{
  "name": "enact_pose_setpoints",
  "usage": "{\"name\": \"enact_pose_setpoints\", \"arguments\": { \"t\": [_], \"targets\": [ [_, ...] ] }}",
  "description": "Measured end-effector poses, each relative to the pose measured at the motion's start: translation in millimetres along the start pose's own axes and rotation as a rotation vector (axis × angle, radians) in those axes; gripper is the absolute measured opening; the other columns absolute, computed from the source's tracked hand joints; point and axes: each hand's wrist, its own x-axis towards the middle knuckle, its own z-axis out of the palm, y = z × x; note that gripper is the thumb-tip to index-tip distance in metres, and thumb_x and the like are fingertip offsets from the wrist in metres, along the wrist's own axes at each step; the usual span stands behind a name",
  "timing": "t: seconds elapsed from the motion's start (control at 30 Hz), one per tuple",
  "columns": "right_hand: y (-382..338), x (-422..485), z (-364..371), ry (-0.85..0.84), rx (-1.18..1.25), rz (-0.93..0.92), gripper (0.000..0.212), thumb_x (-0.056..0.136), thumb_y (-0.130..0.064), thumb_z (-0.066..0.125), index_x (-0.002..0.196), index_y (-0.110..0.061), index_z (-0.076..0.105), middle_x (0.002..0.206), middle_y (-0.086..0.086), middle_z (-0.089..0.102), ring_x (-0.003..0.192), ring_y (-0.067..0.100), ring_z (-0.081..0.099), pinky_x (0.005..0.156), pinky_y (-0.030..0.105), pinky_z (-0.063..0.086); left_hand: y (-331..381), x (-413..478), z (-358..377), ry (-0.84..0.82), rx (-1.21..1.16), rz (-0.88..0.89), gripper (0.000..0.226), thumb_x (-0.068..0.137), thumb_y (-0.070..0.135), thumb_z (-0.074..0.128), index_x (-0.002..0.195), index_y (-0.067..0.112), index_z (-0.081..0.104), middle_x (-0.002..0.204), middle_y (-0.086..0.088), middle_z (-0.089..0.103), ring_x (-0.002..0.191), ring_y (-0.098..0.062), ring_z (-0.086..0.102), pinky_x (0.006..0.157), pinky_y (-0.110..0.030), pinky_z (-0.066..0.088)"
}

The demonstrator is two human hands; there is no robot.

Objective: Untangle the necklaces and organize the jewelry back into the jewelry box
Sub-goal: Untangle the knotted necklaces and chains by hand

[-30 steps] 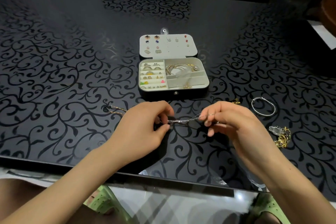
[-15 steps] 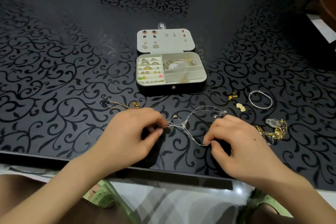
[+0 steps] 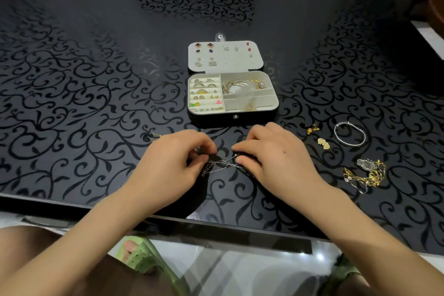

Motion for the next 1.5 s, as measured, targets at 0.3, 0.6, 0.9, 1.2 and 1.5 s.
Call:
{"name": "enact_pose_setpoints", "arguments": {
  "t": [0.3,0.6,0.9,1.2,1.5],
  "targets": [
    [-3.0,4.0,-4.7,-0.134,0.136,0.051,0.006,0.089,-0.022,0.060,0.089,-0.017,0.064,0.088,-0.004,0.059,0.087,0.017,0.047,0.075,0.028,0.038,0.5,4.6,-5.1,-0.091,-0.026,-0.135,0.020,0.084,0.007,0.062,0.081,0.027,0.061,0.072,0.012,0.059,0.063,-0.006,0.060,0.061,-0.011,0.041],
    [0.3,-3.4,-21.1,-0.076,0.317,0.094,0.000,0.087,-0.020,0.062,0.087,-0.020,0.062,0.077,-0.016,0.052,0.084,0.009,0.045,0.077,0.015,0.034,6.8,17.6,3.8,-0.224,0.155,-0.086,0.007,0.087,0.026,0.062,0.093,0.022,0.062,0.090,0.009,0.051,0.073,-0.004,0.046,0.068,-0.017,0.038],
    [-1.2,-1.7,-29.3,-0.094,0.647,0.223,0.014,0.088,-0.018,0.060,0.081,-0.029,0.055,0.080,-0.010,0.064,0.078,0.005,0.058,0.069,0.016,0.044,14.6,25.7,7.0,-0.427,0.363,-0.006,0.008,0.095,0.012,0.046,0.095,0.014,0.054,0.099,0.000,0.042,0.085,-0.021,0.053,0.071,-0.029,0.040],
    [-0.3,-5.0,-31.7,-0.117,0.865,0.288,0.011,0.088,-0.005,0.055,0.083,-0.015,0.056,0.070,-0.008,0.065,0.071,0.017,0.058,0.066,0.029,0.044,-0.3,19.5,-7.9,-0.232,-0.533,-0.288,0.016,0.094,0.008,0.050,0.081,0.016,0.056,0.087,0.004,0.069,0.082,-0.009,0.063,0.075,-0.018,0.047],
    [2.6,-6.9,-35.9,-0.036,1.287,0.525,0.017,0.090,0.002,0.048,0.079,-0.010,0.052,0.070,0.004,0.067,0.065,0.012,0.051,0.060,0.021,0.039,7.2,6.8,-6.3,-0.164,-0.889,-0.119,0.009,0.088,0.013,0.052,0.079,0.014,0.050,0.069,0.000,0.057,0.075,-0.015,0.055,0.078,-0.023,0.043]
  ]
}}
